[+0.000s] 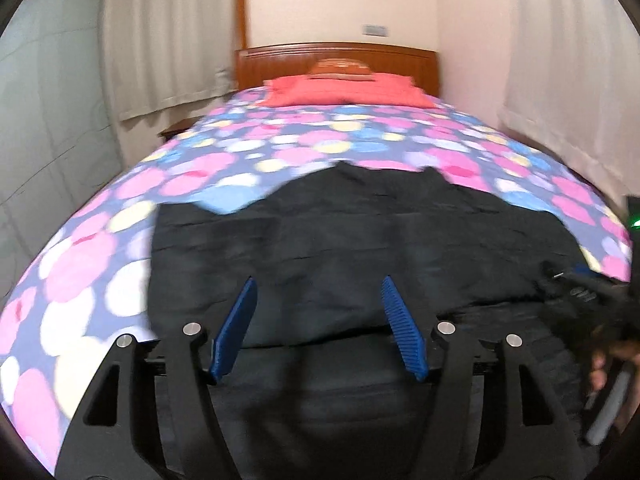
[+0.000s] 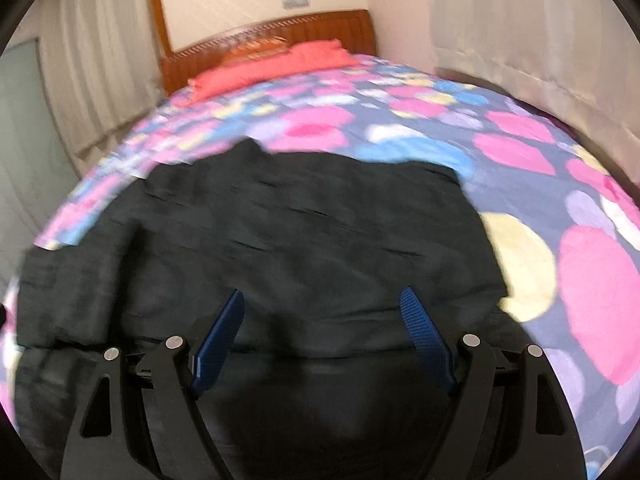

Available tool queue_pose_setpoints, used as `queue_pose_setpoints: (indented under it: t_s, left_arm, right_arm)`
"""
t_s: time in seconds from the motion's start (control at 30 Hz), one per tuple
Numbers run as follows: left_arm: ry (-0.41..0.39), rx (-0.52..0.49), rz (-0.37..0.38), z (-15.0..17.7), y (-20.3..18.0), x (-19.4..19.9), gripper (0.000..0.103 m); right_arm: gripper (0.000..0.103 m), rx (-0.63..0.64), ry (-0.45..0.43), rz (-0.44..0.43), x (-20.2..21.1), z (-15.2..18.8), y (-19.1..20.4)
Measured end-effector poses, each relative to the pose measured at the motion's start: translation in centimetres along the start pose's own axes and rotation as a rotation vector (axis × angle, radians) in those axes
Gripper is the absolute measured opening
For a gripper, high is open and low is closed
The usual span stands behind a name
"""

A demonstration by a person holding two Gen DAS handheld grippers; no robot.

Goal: Fold large clothes

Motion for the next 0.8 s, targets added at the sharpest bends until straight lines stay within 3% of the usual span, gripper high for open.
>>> queue_pose_setpoints:
  t_s: [0.13, 0.33, 0.37, 0.4, 0.43, 0.5, 0.57, 0.67, 0.8]
  left_arm:
    - [-0.003, 0.063, -0.113, -0.7, 5.7, -0.4, 0.064]
    - [0.008, 0.159, -0.188, -1.1, 11.6, -0.6, 0.064]
    - [0.01, 0.16, -0.192, -1.0, 12.0, -0.7, 0.065]
    - [0.014, 0.158, -0.195, -0.9, 12.3, -0.7, 0.065]
    - [0.018, 0.154, -0.197, -0.8, 12.5, -0.8, 0.065]
    - [0.022, 0.147, -0.197, -0.7, 12.7, -0.8, 0.065]
    - [0.022, 0.15, -0.192, -0.7, 13.1, -0.7, 0.065]
    - [0.024, 0.159, -0.185, -0.9, 13.4, -0.8, 0.065]
    - [0.031, 0.16, -0.171, -1.1, 13.2, -1.3, 0.065]
  right_arm:
    - [0.079, 0.058, -0.002, -0.116, 0.0, -2.0, 5.7]
    - [0.078, 0.091, 0.063, -0.243, -3.8, -3.4, 12.7]
    - [0.064, 0.087, 0.082, -0.27, -4.5, -3.3, 13.4]
    - [0.043, 0.087, 0.118, -0.298, -5.4, -3.2, 14.4]
    - [0.035, 0.084, 0.15, -0.326, -6.3, -3.0, 15.1]
    - [0.019, 0.086, 0.142, -0.328, -6.2, -3.3, 15.4]
    - [0.015, 0.094, 0.103, -0.313, -5.1, -3.8, 15.1]
    - [0.014, 0.086, 0.036, -0.257, -3.1, -5.2, 12.4]
    - [0.014, 0.079, 0.01, -0.142, -2.0, -5.6, 7.6]
Point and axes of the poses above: each gripper's, at about its wrist camera, not at the fingertips, and x roughly against the way its jaws point, y to its left, z to its underside, the point moved 4 cm from there along -x, roughly the way its jaws point, and after that the axes turned 13 degrees about x, right-handed, at the moved point
